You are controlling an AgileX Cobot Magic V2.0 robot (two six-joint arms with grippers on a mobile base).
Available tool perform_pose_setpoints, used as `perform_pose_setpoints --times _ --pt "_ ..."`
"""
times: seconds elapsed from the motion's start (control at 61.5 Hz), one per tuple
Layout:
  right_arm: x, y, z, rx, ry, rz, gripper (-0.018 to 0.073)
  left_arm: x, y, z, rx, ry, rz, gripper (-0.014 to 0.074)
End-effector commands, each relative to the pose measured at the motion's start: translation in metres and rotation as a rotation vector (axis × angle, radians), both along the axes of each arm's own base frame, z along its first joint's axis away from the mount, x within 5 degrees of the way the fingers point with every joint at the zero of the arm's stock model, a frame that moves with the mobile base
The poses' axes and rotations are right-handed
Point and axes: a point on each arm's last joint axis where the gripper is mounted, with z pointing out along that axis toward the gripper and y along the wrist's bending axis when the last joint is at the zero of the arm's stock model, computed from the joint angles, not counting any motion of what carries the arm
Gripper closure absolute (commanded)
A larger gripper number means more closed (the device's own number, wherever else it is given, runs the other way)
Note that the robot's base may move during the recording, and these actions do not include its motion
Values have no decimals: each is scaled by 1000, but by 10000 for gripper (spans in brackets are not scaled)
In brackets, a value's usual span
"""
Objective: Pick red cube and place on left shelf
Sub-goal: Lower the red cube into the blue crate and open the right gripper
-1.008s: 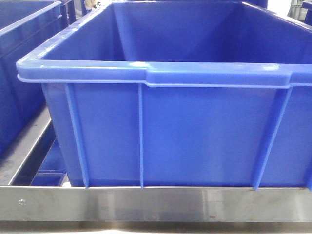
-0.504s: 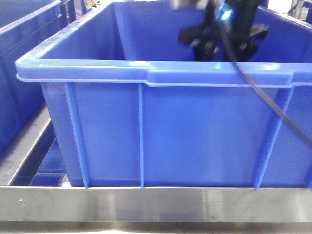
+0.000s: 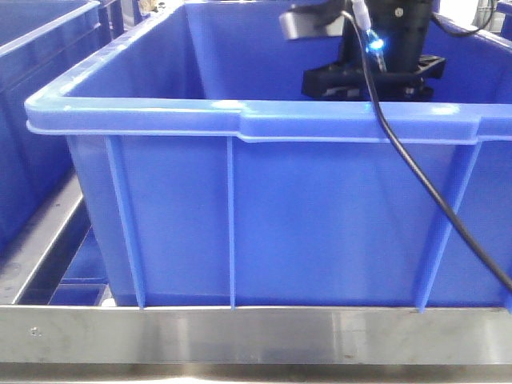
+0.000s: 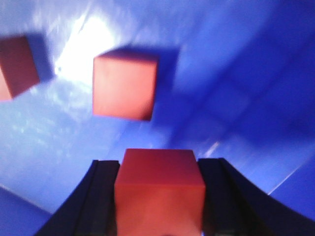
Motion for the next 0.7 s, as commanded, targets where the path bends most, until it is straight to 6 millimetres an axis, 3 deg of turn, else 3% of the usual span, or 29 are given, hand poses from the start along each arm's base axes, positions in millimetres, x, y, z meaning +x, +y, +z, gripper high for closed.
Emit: perform_pose_setpoints --times 0.0,0.114,0.309,0.423,0.52,0.683 --pt "-5 -3 27 19 -76 14 384 0 0 1 -9 -79 -5 495" --pt "-5 -3 27 19 -76 14 327 0 0 1 -9 -79 -5 495" --pt "-7 -4 30 21 -76 14 59 0 0 1 -9 -79 -5 495" --pt "-10 -5 36 31 -86 13 -36 0 0 1 -9 -79 -5 495" --pt "-13 -6 45 41 -112 13 -46 0 0 1 -9 -79 -5 495" --pt "-26 -12 77 86 -216 11 -46 0 0 1 -9 -79 -5 495"
